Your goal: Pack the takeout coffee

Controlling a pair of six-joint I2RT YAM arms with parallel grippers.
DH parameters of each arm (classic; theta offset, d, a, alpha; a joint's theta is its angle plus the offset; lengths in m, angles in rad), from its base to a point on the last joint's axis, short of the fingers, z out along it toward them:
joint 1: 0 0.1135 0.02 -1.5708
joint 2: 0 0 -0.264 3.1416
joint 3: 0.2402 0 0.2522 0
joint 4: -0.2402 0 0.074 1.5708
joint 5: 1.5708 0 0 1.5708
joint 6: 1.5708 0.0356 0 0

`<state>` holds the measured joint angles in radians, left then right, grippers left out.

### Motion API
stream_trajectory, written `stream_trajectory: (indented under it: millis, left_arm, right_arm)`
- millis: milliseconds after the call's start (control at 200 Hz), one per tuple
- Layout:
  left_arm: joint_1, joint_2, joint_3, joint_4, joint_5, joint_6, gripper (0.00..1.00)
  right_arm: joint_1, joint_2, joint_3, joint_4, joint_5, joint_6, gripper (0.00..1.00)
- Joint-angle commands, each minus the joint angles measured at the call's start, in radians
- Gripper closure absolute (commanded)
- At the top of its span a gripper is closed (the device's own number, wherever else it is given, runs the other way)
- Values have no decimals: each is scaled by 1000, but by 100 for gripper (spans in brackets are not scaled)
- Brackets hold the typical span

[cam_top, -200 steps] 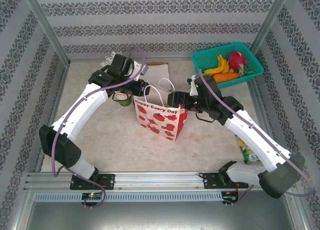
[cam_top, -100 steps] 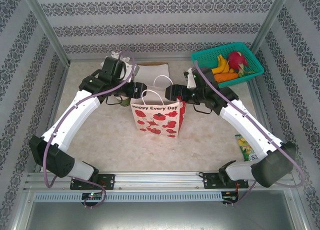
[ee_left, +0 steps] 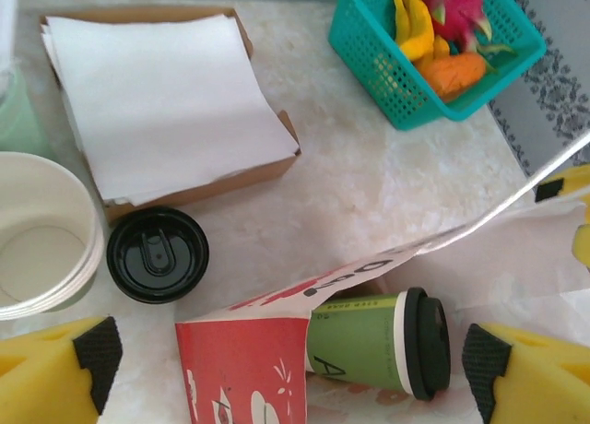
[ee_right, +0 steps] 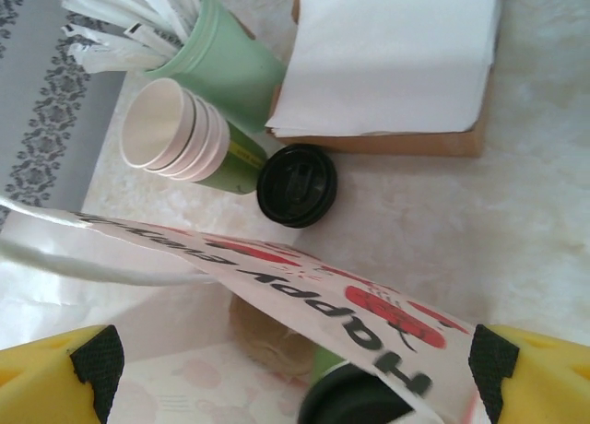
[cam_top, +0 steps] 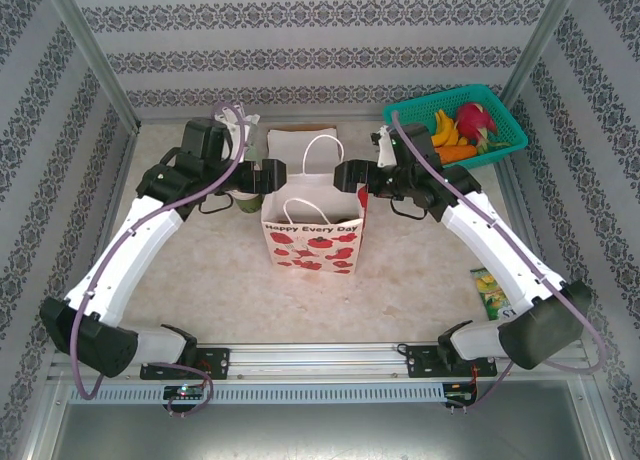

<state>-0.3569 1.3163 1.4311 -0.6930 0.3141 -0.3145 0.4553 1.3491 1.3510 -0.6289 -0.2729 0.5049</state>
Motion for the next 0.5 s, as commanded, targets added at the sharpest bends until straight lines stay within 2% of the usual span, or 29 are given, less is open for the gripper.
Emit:
stream_trajectory:
  millis: [0, 90, 155, 240, 345, 495]
  left_arm:
    - [20, -31, -9, 48, -109, -42, 0]
    - [25, -36, 2, 29, -227, -39, 0]
    - [42, -21, 13, 12, -274, -31, 0]
    - [69, 23, 51, -26, -338, -41, 0]
    - [80, 90, 90, -31, -432, -12, 4]
    - [84, 219, 186, -36, -443, 2, 22]
  right_arm:
    - [-8, -56, 29, -70, 179, -20, 2]
    - [-7, -107, -11, -61, 357, 8, 2]
    - [-9, -155, -76, 8, 422, 25, 2]
    - [-10, -202, -141, 114, 410, 28, 2]
    - [-10, -206, -149, 140, 403, 31, 2]
    - [-9, -172, -123, 124, 377, 39, 2]
